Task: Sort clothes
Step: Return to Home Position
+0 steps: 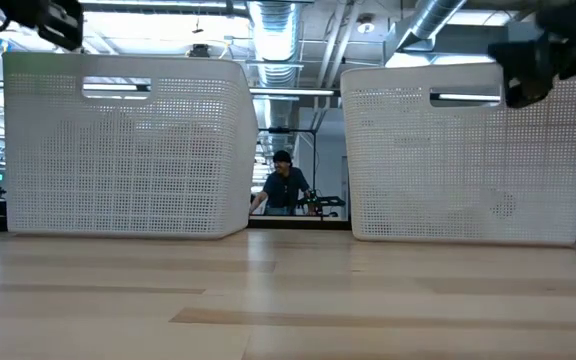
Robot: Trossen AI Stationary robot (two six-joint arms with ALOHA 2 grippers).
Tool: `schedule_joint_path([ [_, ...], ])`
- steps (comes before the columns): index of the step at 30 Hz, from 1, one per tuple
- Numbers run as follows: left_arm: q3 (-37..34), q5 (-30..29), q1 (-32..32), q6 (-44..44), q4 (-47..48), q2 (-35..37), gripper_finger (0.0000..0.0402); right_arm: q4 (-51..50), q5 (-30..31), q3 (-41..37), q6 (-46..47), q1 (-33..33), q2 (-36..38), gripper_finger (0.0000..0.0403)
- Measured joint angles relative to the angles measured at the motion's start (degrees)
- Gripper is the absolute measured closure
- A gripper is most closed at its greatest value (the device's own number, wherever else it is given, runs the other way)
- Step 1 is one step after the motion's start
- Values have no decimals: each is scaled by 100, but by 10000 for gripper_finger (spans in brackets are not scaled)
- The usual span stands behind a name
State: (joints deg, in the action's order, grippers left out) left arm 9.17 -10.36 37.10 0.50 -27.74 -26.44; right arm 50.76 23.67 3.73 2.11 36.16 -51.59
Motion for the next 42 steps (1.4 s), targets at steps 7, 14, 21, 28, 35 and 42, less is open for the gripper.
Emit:
schedule_joint_path([
  [7,74,-149,793,-574,609,-20,244,95,-130,0,220,621,-2,175],
  [14,-232,-1650,1848,-486,492,-18,244,79,-116,0,240,1015,-11,175],
  [21,-734,-2565,2329,-700,228,-21,244,247,27,-293,262,1021,-25,180],
  [28,-850,-2862,2348,-649,180,-16,244,183,67,-330,364,1021,-21,211],
  [35,-859,-3096,2345,-324,159,-13,244,418,67,-332,197,1017,-7,233],
  [42,-865,-3295,2342,-353,490,-13,244,-185,243,-337,424,773,-15,233],
])
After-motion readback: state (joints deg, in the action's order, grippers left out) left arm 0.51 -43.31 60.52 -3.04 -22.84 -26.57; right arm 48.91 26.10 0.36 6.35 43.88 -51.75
